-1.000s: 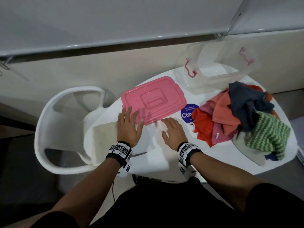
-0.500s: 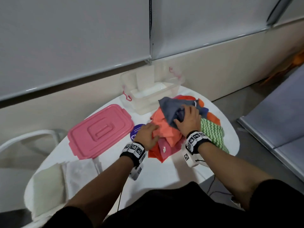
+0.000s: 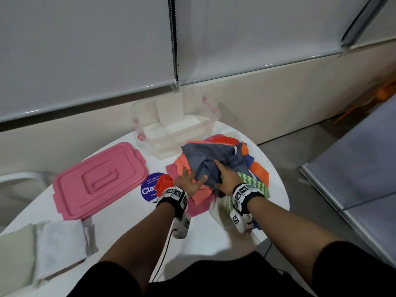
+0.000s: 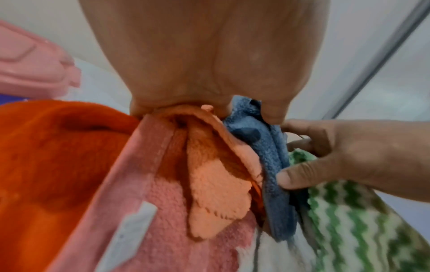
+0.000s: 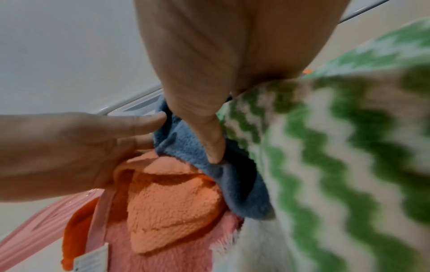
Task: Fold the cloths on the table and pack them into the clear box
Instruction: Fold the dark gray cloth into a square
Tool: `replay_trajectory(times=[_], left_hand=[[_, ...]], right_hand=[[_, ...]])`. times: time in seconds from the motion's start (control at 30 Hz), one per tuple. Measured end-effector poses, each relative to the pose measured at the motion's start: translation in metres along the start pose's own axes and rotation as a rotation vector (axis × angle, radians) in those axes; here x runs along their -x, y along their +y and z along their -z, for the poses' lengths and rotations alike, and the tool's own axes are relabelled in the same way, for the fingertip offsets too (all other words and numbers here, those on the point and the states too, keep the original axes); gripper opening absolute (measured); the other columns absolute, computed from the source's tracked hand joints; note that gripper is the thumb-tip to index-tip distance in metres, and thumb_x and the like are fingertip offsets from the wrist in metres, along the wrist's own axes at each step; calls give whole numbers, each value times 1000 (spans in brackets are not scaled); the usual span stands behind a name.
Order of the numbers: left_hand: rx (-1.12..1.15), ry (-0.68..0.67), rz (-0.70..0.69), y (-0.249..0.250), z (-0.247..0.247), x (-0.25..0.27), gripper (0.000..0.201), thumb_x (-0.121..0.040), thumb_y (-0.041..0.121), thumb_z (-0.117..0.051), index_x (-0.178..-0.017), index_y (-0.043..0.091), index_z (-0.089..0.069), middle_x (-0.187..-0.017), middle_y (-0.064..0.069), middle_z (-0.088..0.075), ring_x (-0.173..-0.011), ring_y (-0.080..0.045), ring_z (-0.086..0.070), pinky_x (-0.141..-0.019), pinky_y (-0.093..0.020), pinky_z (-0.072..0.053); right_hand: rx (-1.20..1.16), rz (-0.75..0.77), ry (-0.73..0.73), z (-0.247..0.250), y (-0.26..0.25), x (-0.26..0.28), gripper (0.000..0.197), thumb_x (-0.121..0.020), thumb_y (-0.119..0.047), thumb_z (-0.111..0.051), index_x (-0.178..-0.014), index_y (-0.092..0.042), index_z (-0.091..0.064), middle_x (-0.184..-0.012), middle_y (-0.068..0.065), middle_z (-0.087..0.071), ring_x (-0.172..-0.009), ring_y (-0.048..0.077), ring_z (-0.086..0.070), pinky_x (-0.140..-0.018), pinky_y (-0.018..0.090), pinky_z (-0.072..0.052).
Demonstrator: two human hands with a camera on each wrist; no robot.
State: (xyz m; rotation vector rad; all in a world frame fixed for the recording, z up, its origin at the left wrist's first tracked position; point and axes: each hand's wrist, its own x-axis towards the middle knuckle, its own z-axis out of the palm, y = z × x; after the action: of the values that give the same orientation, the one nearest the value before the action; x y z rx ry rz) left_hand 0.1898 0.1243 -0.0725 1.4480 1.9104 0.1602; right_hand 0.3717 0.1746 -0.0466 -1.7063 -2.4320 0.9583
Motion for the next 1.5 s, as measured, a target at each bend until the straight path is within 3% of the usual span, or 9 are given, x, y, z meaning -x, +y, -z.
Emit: replay_trajectory(times=[0.13,0.23,0.57,0.73,0.8,0.9,1.07,1.23,1.5], left_hand=[[142,108,57,26,5,-15,60,-99,60,-28,-141,24,-50,-158,-10,-29,-139,-36,-37,-115,-49,-27],[235,348,88,45,25,-11,43,-103,42,-36,-122,15,-63,-125,-19,-62,-115,-40,-56,-100,-44,-41],[675,751,-201,61,110,61,30,-106,29,-33,-120,10,-52,-107,-5,-63,-98,-22,-58,-80,-28,-43],[920,908,-126,42,174,101,33,-106,34,-33,-124,12,-49,-109,-6,-61,-101,-22,-60,-83,-32,-49],[776,810,-187,20,199,112,24,-103,31,-43,-112,14,-56,-101,-4,-64,-98,-24,-62,-83,-33,-50],[563,508,-251,-6,215,131,10,-95,29,-61,-95,20,-66,-89,-2,-71,-86,-19,-66,-82,-37,-53],[392,148,-439,-17,217,170,11,-91,8,-66,-100,10,-72,-97,-5,-74,-87,-9,-66,-85,-25,-52],[454,178,-439,-54,239,207,7,-89,6,-68,-95,8,-69,-88,-2,-71,-80,-4,-62,-77,-17,-48],[-173,374,-102,-159,244,221,23,-77,39,-79,-82,21,-64,-74,3,-66,-75,-20,-62,-70,-31,-49]], right_hand=[[-2,25,2,19,14,5,98,-83,-5,-65,-157,-23,-4,-145,18,-46,-123,38,-53,-100,39,-46],[-15,2,-3,29,25,10,85,-87,-6,-64,-156,-16,-16,-147,18,-46,-127,37,-50,-104,34,-41],[91,-145,318,27,25,2,22,-85,-23,-56,-105,-17,-63,-93,11,-71,-86,35,-67,-64,34,-50],[113,-238,290,29,19,10,47,-88,-41,-62,-127,-17,-52,-120,14,-63,-115,36,-55,-97,46,-44],[68,-205,328,30,6,13,62,-83,-55,-63,-134,-23,-46,-130,10,-57,-125,33,-49,-108,49,-35],[-239,19,368,38,-46,16,77,-76,-23,-69,-145,-26,-36,-143,6,-48,-132,26,-43,-110,43,-37],[-681,414,-14,50,-168,28,97,-72,1,-79,-149,-32,-31,-144,-5,-43,-120,9,-55,-91,12,-46],[-833,453,-188,41,-234,40,33,-74,14,-73,-81,-14,-59,-69,-14,-65,-67,-3,-58,-68,13,-46],[-941,297,63,32,-209,40,26,-72,7,-79,-76,-14,-65,-69,-6,-69,-69,9,-63,-70,21,-52]])
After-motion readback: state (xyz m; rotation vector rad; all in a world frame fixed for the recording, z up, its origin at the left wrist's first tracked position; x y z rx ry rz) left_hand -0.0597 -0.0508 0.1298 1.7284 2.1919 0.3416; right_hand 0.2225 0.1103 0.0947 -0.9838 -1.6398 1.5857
